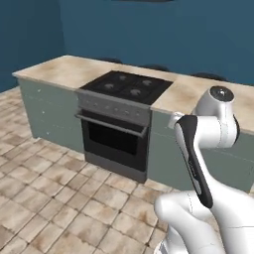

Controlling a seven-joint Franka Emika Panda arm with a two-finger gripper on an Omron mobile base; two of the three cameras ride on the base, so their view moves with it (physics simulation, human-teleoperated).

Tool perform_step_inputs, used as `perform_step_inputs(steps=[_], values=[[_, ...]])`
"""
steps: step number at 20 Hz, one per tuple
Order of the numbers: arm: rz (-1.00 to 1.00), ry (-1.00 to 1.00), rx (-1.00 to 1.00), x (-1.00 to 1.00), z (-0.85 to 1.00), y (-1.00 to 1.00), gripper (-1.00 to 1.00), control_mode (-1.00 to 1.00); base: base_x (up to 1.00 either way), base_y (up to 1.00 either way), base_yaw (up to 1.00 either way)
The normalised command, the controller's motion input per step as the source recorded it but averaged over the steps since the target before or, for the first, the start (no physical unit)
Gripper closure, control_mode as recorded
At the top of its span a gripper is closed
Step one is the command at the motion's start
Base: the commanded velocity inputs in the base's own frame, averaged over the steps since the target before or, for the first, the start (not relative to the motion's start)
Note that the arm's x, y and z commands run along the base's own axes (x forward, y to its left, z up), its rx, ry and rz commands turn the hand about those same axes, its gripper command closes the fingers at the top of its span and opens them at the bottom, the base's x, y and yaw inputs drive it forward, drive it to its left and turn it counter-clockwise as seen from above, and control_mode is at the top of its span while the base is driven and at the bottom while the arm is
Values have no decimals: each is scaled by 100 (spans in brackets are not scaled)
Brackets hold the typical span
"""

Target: Take a sugar cube from the saucer and place it inside the coffee. Then, grab milk from the fridge and place it next to the coffee on the counter to sweeten the coffee.

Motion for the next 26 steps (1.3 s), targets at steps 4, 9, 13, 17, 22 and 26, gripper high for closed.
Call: perform_step_inputs(steps=[4, 9, 13, 17, 22, 26], values=[[0, 0, 0, 0, 0, 0, -100, 100, 19, -6, -59], [0, 0, 0, 0, 0, 0, -100, 100, 9, -8, -57], [0, 0, 0, 0, 0, 0, -100, 100, 8, -12, -54], [0, 0, 0, 0, 0, 0, -100, 100, 6, -11, -52], [0, 0, 0, 0, 0, 0, -100, 100, 7, -7, -53], [0, 0, 0, 0, 0, 0, -100, 100, 13, -3, -53]])
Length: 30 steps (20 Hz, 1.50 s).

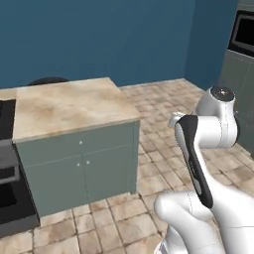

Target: Take a sugar cube from the saucer and place it inside the coffee. Then, grab milk from the fridge and place it next to the coffee on the counter to sweeten the coffee.

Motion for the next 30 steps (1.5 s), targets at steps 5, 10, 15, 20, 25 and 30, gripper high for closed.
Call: perform_step_inputs(steps=[5, 10, 15, 20, 25, 30], values=[[0, 0, 0, 0, 0, 0, -100, 100, 16, -2, -52], [0, 0, 0, 0, 0, 0, -100, 100, 22, -4, -51], [0, 0, 0, 0, 0, 0, -100, 100, 43, -23, -53], [0, 0, 0, 0, 0, 0, -100, 100, 85, -27, -53], [0, 0, 0, 0, 0, 0, -100, 100, 100, -4, -46], [0, 0, 0, 0, 0, 0, -100, 100, 100, 0, -41]])
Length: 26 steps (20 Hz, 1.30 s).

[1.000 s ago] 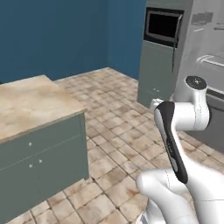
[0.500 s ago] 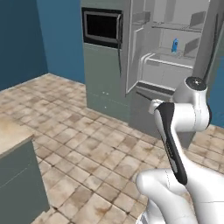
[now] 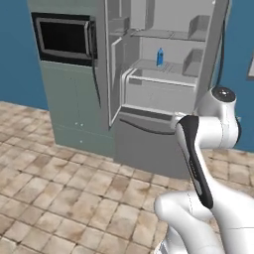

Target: Take a sugar cube from the saucer and place it inside the coffee. Then, grab milk from the fridge and place it next to the coffee on the counter to sweeten the coffee.

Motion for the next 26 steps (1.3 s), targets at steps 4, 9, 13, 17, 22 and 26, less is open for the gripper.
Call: perform_step_inputs(steps=[4, 9, 13, 17, 22, 26], values=[[0, 0, 0, 0, 0, 0, -100, 100, 100, 0, -36], [0, 0, 0, 0, 0, 0, -100, 100, 100, 5, -34], [0, 0, 0, 0, 0, 0, -100, 100, 95, 49, -33], [0, 0, 0, 0, 0, 0, -100, 100, 80, 55, -35], [0, 0, 0, 0, 0, 0, -100, 100, 63, 38, -37], [0, 0, 0, 0, 0, 0, -100, 100, 45, 20, -18]])
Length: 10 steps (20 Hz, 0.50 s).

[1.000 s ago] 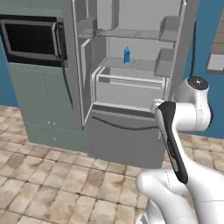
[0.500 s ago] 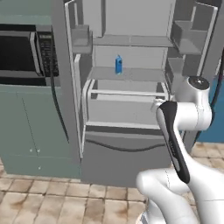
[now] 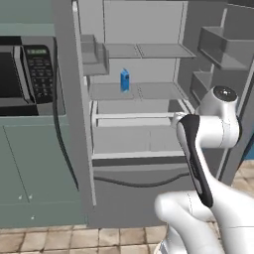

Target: Take a sugar cube from the saucer and place it inside the coffee. Then, grab milk from the fridge and place it next to the coffee on the counter to sweeten the coffee.

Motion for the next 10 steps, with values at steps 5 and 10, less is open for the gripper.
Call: perform_step_inputs(steps=[5, 10], values=[[0, 0, 0, 0, 0, 0, -100, 100, 44, 12, 4], [0, 0, 0, 0, 0, 0, -100, 100, 41, 22, 5]])
